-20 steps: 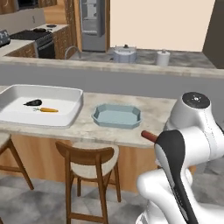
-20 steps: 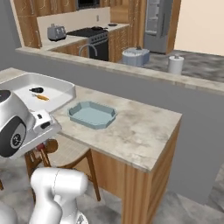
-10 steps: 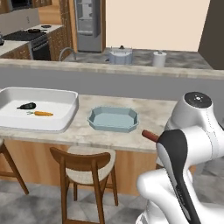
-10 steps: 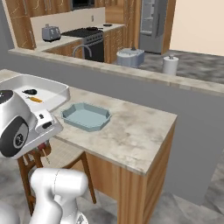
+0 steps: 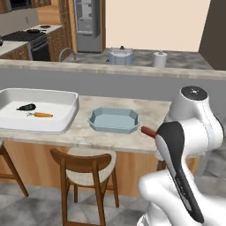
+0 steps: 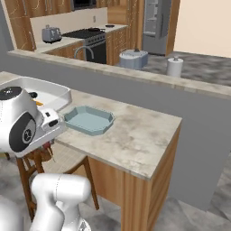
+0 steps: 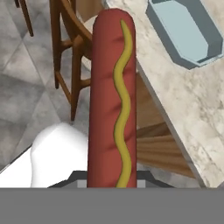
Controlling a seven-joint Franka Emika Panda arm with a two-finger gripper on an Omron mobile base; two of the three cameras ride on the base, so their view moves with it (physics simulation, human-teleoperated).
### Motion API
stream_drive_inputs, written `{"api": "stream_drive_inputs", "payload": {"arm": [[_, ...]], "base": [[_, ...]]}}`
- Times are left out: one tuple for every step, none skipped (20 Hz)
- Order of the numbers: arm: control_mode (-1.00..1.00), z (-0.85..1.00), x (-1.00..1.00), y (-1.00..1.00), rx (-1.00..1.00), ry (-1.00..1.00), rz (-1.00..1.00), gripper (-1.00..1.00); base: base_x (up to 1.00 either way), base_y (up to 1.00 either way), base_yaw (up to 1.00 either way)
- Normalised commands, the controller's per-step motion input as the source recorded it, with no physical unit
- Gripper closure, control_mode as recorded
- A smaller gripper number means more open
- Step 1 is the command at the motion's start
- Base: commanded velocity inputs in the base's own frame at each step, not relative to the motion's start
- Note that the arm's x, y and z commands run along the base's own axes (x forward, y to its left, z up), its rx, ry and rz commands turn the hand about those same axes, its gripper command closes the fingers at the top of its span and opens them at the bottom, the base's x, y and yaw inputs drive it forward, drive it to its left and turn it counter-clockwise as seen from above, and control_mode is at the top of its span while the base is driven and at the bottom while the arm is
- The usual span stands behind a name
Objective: Place the cold items (carrot and eggplant) from the fridge in one tupperware on the dining counter. Place the warm items (kebab skewer and hot dog) in the stove area in another tupperware.
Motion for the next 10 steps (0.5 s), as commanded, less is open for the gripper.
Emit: {"api": "stream_drive_inputs", "payload": {"arm": [[-1.0, 0.41, 1.0, 0.16, 0.0, 0.28, 0.03, 1.0], [-1.0, 0.39, 1.0, 0.22, 0.0, 0.36, 0.02, 1.0], [-1.0, 0.35, 1.0, 0.26, 0.0, 0.36, 0.0, 1.0], [-1.0, 0.26, 1.0, 0.27, 0.0, 0.38, 0.0, 1.0], [-1.0, 0.11, 1.0, 0.27, 0.0, 0.38, 0.0, 1.0], [-1.0, 0.0, 1.0, 0.23, 0.0, 0.33, 0.0, 1.0], [-1.0, 0.0, 1.0, 0.18, 0.0, 0.24, 0.0, 1.0], [-1.0, -0.06, 1.0, 0.16, 0.0, 0.22, 0.0, 1.0], [-1.0, -0.1, 0.95, 0.16, 0.0, 0.16, 0.0, 1.0], [-1.0, -0.17, 0.89, 0.14, 0.0, 0.06, 0.0, 1.0]], "base": [[0.0, 0.0, 0.0], [0.0, 0.0, 0.0], [0.0, 0.0, 0.0], [0.0, 0.0, 0.0], [0.0, 0.0, 0.0], [0.0, 0.0, 0.0], [0.0, 0.0, 0.0], [0.0, 0.0, 0.0], [0.0, 0.0, 0.0], [0.0, 0.0, 0.0]]}}
